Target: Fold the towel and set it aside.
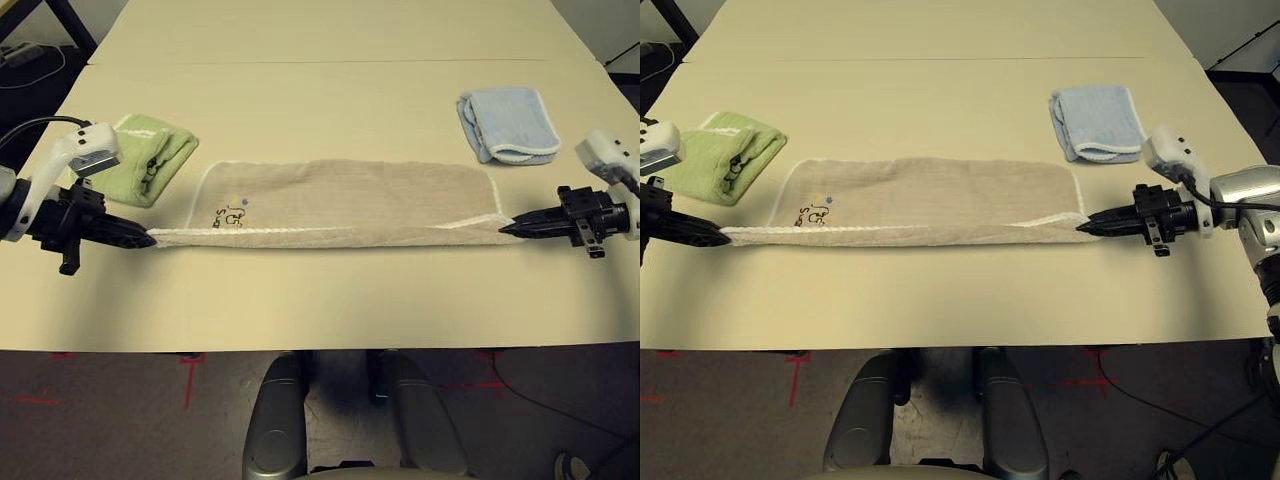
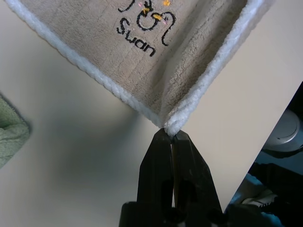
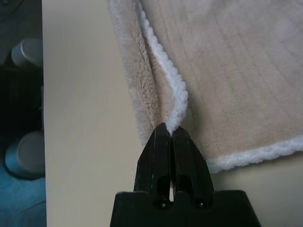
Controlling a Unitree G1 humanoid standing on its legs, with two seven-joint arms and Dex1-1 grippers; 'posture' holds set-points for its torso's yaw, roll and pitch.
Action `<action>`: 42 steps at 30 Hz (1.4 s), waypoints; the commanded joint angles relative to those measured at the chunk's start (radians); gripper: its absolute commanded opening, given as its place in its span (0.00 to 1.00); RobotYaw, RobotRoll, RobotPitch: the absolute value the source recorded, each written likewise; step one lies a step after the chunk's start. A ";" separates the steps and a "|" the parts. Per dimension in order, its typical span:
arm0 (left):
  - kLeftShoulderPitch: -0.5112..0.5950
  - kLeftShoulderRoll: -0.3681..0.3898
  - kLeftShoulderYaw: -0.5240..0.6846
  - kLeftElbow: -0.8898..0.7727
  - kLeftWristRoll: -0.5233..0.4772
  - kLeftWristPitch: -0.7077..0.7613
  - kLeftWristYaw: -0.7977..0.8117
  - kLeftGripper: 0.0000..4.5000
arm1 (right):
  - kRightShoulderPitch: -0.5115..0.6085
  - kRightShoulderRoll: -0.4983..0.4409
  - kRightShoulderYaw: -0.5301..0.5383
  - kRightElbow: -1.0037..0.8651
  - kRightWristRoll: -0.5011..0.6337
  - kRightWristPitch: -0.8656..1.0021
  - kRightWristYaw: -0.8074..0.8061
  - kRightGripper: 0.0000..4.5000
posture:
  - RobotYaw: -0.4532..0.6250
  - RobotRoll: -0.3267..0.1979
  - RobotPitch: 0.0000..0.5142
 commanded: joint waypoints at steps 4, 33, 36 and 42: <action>-0.014 0.008 -0.009 -0.008 -0.005 0.033 -0.006 0.02 | -0.070 0.064 0.073 0.095 -0.110 -0.132 0.003 0.00 | 0.55 0.62 0.51; -0.360 -0.225 -0.072 0.388 0.230 -0.112 0.016 0.02 | -0.084 0.191 -0.345 0.282 -0.136 -0.043 -0.129 0.00 | 0.53 0.62 0.50; -0.381 -0.259 -0.059 0.430 0.253 -0.133 0.048 0.02 | -0.082 0.214 -0.380 0.274 -0.144 -0.018 -0.192 0.00 | 0.53 0.62 0.50; -0.405 -0.310 -0.029 0.500 0.281 -0.177 0.129 0.02 | -0.085 0.253 -0.410 0.237 -0.152 0.034 -0.243 0.00 | 0.53 0.62 0.49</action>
